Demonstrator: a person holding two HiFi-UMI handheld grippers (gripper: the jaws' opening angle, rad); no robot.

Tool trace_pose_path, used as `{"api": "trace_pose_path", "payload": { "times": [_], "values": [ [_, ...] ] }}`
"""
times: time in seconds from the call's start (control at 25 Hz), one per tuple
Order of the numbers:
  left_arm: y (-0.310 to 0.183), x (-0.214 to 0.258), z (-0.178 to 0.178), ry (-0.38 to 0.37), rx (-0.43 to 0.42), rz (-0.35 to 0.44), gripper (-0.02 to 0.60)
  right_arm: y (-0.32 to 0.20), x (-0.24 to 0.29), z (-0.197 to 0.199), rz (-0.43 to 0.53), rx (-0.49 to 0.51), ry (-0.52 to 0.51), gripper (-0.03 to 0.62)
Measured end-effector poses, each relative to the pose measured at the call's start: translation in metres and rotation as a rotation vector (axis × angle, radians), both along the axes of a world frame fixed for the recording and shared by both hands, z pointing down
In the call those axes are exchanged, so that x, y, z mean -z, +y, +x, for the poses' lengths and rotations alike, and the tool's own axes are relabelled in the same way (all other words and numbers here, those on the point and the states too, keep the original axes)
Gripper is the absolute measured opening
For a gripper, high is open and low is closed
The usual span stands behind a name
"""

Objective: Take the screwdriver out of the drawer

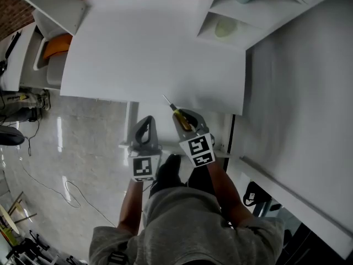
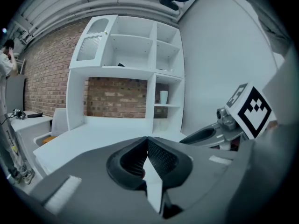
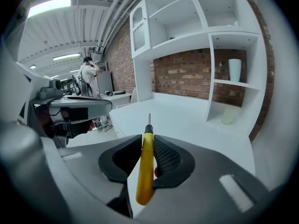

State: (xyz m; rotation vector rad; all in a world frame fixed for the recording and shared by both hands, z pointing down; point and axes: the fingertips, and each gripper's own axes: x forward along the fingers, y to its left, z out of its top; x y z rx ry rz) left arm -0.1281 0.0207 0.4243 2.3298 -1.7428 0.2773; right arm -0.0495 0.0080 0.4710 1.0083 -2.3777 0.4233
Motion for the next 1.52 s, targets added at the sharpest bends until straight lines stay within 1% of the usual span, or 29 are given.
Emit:
{"api": "trace_pose_path", "payload": {
  "times": [0.2,0.36,0.52,0.68,0.84,1.0,1.32,1.52],
  "values": [
    [-0.017,0.011,0.018,0.004,-0.067,0.031,0.012,-0.014,0.010,0.021,0.030,-0.090,-0.015,0.083],
    [-0.032,0.015,0.033,0.005,-0.109,0.050,0.012,-0.029,0.018,0.039,0.068,-0.140,-0.002,0.083],
    [-0.045,0.012,0.049,-0.012,-0.149,0.048,0.012,-0.042,0.018,0.061,0.074,-0.190,0.002,0.083],
    [-0.061,0.012,0.064,-0.012,-0.169,0.045,0.012,-0.060,0.015,0.081,0.077,-0.225,0.012,0.083],
    [-0.080,0.007,0.081,-0.026,-0.173,0.038,0.012,-0.081,0.003,0.102,0.075,-0.237,0.026,0.083],
    [-0.105,-0.003,0.091,-0.029,-0.164,0.022,0.012,-0.110,-0.014,0.116,0.048,-0.248,0.028,0.083],
    [-0.144,-0.050,0.096,-0.036,-0.137,-0.040,0.012,-0.159,-0.068,0.119,-0.029,-0.236,0.022,0.083],
    [-0.162,-0.077,0.094,-0.039,-0.115,-0.070,0.012,-0.184,-0.103,0.118,-0.068,-0.215,0.039,0.083]
  ]
}}
